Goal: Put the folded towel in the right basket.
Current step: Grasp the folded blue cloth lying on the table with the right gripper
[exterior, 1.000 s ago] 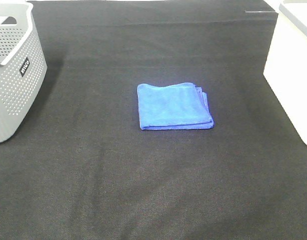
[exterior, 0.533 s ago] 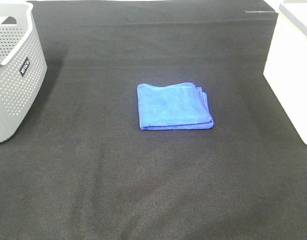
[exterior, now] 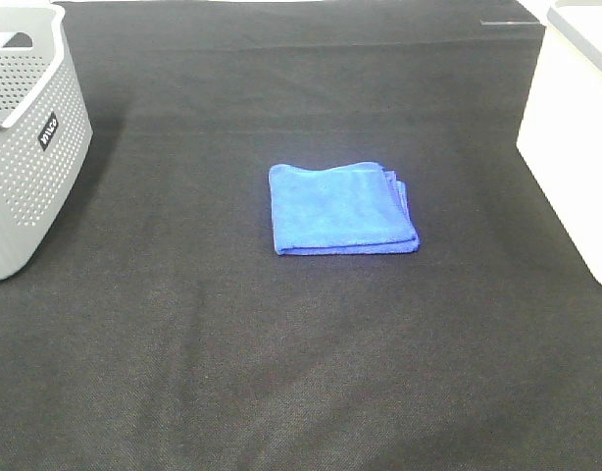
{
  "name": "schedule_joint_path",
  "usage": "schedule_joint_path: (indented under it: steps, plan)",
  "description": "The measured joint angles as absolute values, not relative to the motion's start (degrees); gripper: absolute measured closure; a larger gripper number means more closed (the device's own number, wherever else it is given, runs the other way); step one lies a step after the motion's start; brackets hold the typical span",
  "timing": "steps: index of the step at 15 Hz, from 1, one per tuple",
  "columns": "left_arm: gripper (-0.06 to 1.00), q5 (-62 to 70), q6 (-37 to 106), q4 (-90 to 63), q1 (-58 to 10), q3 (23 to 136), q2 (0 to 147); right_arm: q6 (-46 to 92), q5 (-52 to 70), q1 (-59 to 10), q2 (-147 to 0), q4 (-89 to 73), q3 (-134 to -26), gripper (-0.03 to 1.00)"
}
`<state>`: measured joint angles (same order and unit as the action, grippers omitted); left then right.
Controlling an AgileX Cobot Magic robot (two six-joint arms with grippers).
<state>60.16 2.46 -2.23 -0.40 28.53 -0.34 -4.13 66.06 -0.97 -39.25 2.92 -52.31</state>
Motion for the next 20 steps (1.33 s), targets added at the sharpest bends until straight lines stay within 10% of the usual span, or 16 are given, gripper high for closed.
schedule_joint_path:
  steps: [10,20]
  plan:
    - [-0.04,60.16,2.46,-2.18,-0.40,28.53,-0.34,-3.95,66.58,-0.97,-63.31,-3.95,-68.98,0.01]
    - [-0.04,60.16,2.46,-2.18,-0.40,28.53,-0.34,-2.18,69.39,-0.97,-106.17,-12.38,-111.27,0.02]
